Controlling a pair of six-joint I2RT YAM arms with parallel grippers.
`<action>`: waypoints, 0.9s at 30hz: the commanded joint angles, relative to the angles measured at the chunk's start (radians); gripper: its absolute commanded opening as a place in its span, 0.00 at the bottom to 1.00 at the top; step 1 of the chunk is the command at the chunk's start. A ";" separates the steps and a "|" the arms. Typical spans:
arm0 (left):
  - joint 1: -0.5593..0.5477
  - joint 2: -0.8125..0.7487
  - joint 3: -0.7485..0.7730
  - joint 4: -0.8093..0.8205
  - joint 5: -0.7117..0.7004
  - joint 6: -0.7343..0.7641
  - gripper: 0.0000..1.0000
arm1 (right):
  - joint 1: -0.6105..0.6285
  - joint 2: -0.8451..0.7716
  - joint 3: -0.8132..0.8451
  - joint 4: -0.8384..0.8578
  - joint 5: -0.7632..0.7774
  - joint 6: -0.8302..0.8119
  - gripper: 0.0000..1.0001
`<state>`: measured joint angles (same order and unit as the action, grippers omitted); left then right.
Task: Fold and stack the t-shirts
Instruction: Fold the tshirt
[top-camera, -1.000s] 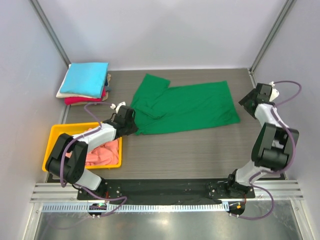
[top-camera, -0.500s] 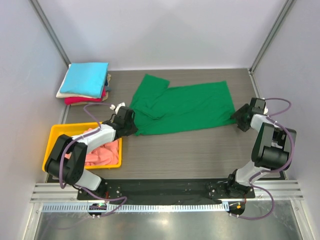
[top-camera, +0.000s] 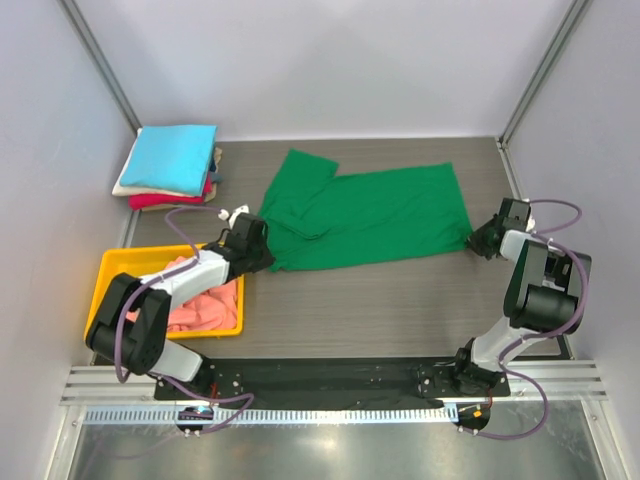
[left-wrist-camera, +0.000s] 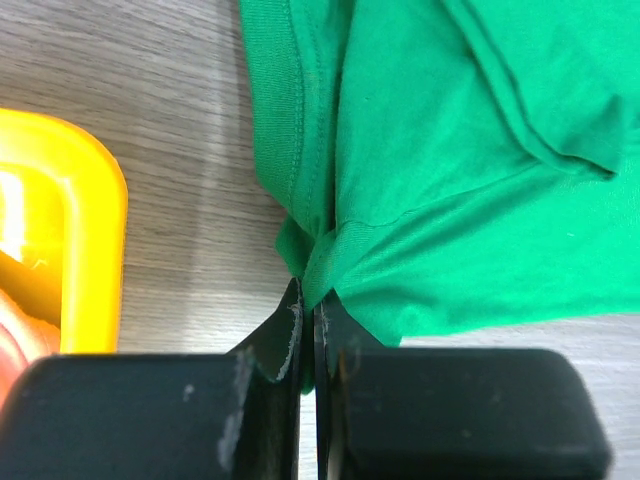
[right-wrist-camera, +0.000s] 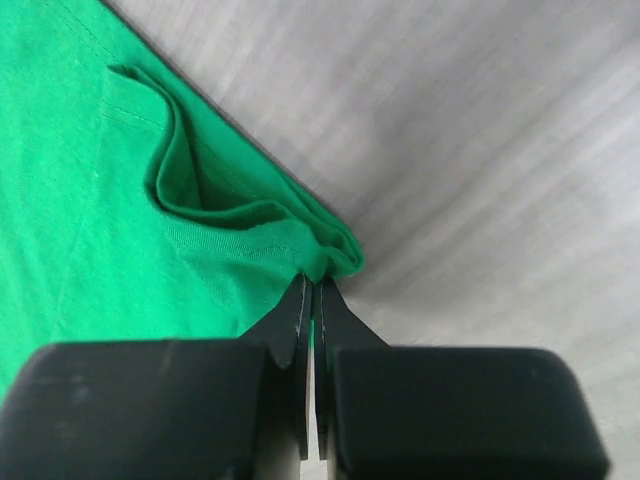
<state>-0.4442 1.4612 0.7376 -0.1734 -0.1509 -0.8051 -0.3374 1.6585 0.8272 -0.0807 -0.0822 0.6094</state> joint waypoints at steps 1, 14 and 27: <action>0.004 -0.074 -0.010 -0.014 0.022 -0.011 0.00 | -0.032 -0.092 -0.056 -0.074 0.038 0.009 0.01; 0.002 -0.300 -0.127 -0.200 0.238 -0.126 0.25 | -0.153 -0.446 -0.215 -0.277 0.044 0.056 0.37; 0.036 -0.141 0.360 -0.278 -0.004 0.111 0.86 | 0.024 -0.360 0.138 -0.247 -0.021 0.030 0.84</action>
<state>-0.4259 1.1767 0.9962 -0.5289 -0.0639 -0.7975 -0.4194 1.2373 0.8333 -0.3706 -0.0685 0.6662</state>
